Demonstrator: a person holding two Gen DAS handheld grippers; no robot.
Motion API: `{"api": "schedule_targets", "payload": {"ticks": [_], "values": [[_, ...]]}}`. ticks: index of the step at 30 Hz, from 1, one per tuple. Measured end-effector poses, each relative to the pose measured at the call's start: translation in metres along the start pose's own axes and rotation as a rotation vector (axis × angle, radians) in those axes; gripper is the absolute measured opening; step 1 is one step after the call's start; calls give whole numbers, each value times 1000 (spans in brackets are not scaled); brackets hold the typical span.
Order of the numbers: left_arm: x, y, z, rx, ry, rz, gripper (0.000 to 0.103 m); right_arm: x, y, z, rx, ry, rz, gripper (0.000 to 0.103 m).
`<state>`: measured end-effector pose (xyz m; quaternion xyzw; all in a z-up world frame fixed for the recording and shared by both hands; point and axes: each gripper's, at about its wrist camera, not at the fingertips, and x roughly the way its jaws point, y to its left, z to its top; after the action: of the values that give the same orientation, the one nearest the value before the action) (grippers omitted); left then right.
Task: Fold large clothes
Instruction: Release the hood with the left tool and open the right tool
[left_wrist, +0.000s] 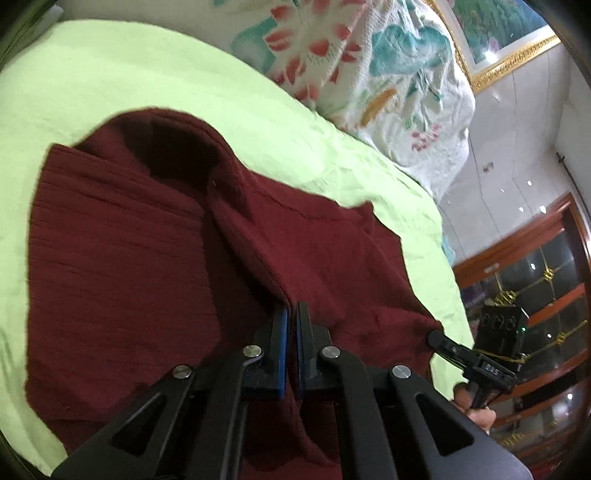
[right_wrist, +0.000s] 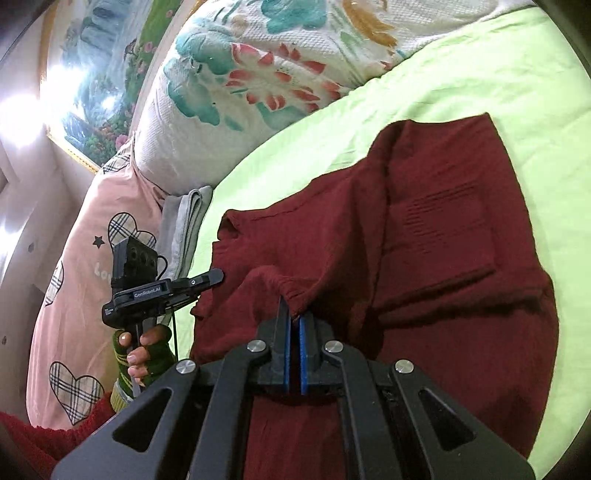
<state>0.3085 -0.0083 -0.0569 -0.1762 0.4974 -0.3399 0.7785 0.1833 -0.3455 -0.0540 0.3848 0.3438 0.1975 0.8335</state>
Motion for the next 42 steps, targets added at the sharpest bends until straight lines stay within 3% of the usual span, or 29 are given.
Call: {"api": "schedule_targets", "payload": {"ticks": [3, 7, 9, 12, 16, 17, 19, 21, 24, 27, 31, 32, 33, 34, 35, 37, 40, 42], "values": [[-20, -2, 12, -16, -78, -66, 2, -4, 5, 8, -8, -23, 33, 3], [-48, -5, 21, -8, -196, -162, 1, -30, 21, 20, -63, -186, 183, 4], [-50, 1, 19, -18, -215, -170, 2, -27, 21, 19, -85, -183, 125, 3], [-36, 24, 8, -76, -163, -149, 2, -12, 3, 6, -60, -113, 29, 4], [-21, 44, -19, -127, -60, -119, 5, -2, -19, -11, 0, 5, -29, 12], [-23, 46, -27, -129, -47, -117, 7, -2, -21, -14, 12, 21, -38, 17], [-25, 42, -40, -119, -21, -96, 28, -11, -16, -13, -6, 1, -89, 35], [-28, 34, -50, -95, -26, -78, 49, -21, 1, -10, -69, -44, -135, 40], [-25, 26, -54, -86, -25, -55, 52, -23, 37, -5, -184, -79, -96, 40], [-14, 25, -49, -101, -8, -30, 52, 3, 69, -7, -325, -5, -63, 42], [-2, 26, -45, -136, 14, -29, 49, 58, 88, -22, -508, 158, -147, 52], [0, 25, -43, -136, 13, -23, 44, 67, 88, -27, -532, 184, -163, 52], [2, 24, -40, -132, 13, -20, 26, 78, 87, -30, -563, 208, -198, 51], [4, 23, -38, -126, 18, -16, 10, 85, 85, -30, -577, 220, -237, 27], [6, 22, -35, -125, 24, -18, 3, 91, 83, -28, -581, 232, -268, 3], [-1, 16, -27, -107, -12, -27, 3, 84, 81, -15, -548, 187, -271, 4], [-28, 8, -18, -77, -118, -95, 3, 31, 98, 4, -506, -3, -105, 4], [-38, 10, -19, -65, -150, -101, 3, 7, 111, 0, -534, -46, -38, 4]]}}
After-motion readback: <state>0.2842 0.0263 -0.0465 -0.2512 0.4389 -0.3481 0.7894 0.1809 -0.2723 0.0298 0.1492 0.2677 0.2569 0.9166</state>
